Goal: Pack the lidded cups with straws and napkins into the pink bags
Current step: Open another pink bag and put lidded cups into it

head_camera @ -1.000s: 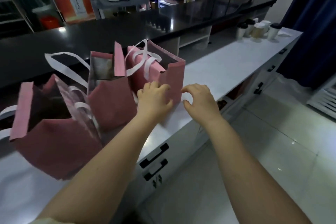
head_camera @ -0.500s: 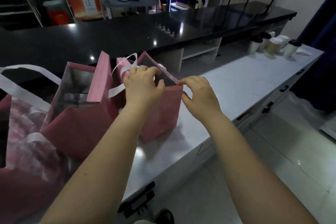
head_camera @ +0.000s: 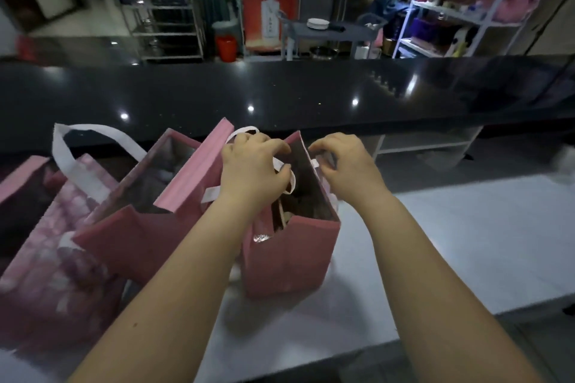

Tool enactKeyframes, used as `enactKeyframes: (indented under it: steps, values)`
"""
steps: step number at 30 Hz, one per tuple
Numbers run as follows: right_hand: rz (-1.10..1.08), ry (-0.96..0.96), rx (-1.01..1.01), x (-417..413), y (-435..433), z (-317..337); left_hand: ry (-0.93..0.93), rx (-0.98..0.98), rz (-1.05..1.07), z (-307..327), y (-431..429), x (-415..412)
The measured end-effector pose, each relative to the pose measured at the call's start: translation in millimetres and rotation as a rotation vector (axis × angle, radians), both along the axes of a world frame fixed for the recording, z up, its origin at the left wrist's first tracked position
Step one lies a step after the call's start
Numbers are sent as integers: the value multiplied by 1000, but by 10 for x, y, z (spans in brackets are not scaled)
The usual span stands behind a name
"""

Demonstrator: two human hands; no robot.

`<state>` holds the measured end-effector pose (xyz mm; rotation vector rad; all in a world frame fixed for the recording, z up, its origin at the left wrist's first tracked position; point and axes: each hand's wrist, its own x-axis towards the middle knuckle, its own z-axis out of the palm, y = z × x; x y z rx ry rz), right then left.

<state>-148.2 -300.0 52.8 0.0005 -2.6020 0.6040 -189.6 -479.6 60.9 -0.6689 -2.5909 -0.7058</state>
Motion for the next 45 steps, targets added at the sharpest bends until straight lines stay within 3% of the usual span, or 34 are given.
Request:
enactKeyframes:
  steps: [4,9,18,24,29,32,38,42,45]
  values:
    - [121,-39,18,-259,171,-111,5,4,154,13,87,170]
    - [287,-173,189,-341,381,-293,7,115,373,-53,241,644]
    - [395,-24,212,68,778,-406,49,158,693,-451,678,1471]
    - [376,149,126,661,1000,-471,77,304,637,-596,753,1644]
    - [428,324,79,979,1015,-571,-73,520,524,-659,709,1743]
    - [308,198,-65,1011,1120,-644,-87,520,474,-769,673,1832]
    - [140,-163,-817,977,1309,-823,-261,803,429,-1034,611,1939]
    - [30,-203,-1007,983,1207,-961,-330,859,446,-1179,579,1960]
    - [-96,-107,-1043,1048,1181,-1000,-367,967,471,-1218,568,1961]
